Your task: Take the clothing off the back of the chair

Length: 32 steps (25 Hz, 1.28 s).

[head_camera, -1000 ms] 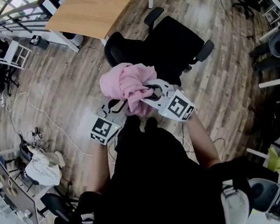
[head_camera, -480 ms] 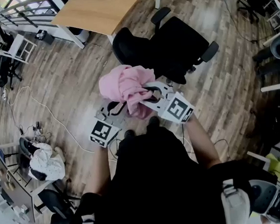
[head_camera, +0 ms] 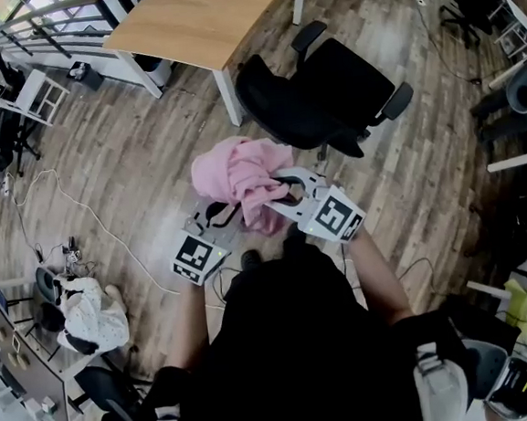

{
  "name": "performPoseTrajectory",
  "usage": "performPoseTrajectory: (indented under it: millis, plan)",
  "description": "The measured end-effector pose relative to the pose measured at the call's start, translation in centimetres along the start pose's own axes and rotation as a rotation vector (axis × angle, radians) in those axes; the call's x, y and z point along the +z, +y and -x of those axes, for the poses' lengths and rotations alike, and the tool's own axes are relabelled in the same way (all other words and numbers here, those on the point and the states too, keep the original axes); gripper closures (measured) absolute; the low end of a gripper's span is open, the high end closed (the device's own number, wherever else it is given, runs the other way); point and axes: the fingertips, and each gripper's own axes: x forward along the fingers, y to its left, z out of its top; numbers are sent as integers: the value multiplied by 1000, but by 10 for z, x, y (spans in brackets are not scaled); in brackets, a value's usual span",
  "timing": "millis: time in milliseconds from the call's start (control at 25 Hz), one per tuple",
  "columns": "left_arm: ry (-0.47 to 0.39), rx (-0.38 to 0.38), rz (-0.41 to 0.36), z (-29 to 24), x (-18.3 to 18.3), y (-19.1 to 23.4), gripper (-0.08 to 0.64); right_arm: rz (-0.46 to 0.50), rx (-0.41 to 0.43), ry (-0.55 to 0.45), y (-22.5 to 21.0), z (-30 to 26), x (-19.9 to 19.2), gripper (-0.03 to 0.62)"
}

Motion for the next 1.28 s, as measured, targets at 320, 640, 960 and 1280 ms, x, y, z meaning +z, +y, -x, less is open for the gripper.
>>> performPoseTrajectory:
  millis: [320,640,960,1280]
  plan:
    - [-11,-38,-7,49,-19,11,515,-11,-35,26,38,-38,10,482]
    - [-12,-56,-8,139,-61,17,514,-16,-65,32,115,-102,21,483]
    - [-6,-67,-11,144,-70,18,514,-19,-93,35,122,-107,16,486]
    - [-1,-85,-2,148,-73,17,515,-40,-110,33,126,-110,15,488]
